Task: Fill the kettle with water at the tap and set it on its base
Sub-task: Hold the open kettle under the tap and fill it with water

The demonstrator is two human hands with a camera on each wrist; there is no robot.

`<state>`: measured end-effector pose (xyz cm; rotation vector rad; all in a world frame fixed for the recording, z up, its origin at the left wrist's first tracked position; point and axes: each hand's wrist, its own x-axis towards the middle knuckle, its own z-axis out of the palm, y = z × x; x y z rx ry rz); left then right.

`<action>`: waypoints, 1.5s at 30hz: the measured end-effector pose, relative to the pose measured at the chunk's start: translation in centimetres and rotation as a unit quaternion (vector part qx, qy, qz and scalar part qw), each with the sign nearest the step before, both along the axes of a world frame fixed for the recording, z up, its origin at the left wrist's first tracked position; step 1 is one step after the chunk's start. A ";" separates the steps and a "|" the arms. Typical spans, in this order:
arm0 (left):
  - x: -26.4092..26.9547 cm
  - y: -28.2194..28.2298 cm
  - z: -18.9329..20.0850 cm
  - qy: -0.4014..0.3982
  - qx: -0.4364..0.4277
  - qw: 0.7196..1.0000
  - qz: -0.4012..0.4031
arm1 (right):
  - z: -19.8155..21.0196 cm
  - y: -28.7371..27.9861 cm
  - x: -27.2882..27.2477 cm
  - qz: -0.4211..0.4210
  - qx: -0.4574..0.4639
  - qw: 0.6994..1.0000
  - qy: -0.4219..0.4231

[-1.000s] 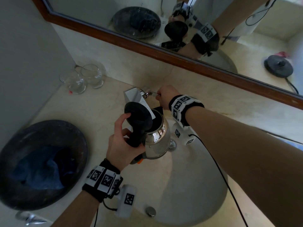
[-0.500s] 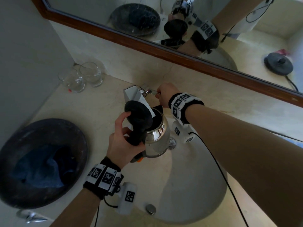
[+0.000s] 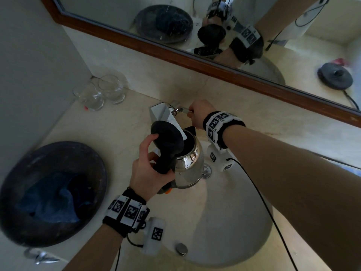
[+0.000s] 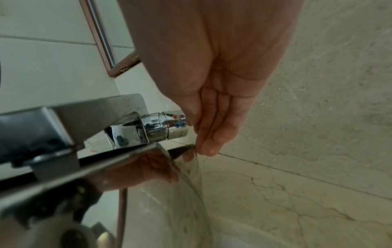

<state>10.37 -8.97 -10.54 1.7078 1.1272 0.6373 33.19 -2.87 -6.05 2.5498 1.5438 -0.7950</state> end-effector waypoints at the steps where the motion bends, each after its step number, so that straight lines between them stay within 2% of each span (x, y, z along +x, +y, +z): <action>1: 0.0 0.0 0.1 0.004 -0.003 1.000 0.002 | 0.0 0.0 0.0 0.001 0.000 1.000 0.001; 45: 0.0 0.2 0.7 -0.008 0.001 1.000 0.010 | 0.6 -0.4 -0.3 0.004 0.004 1.000 0.009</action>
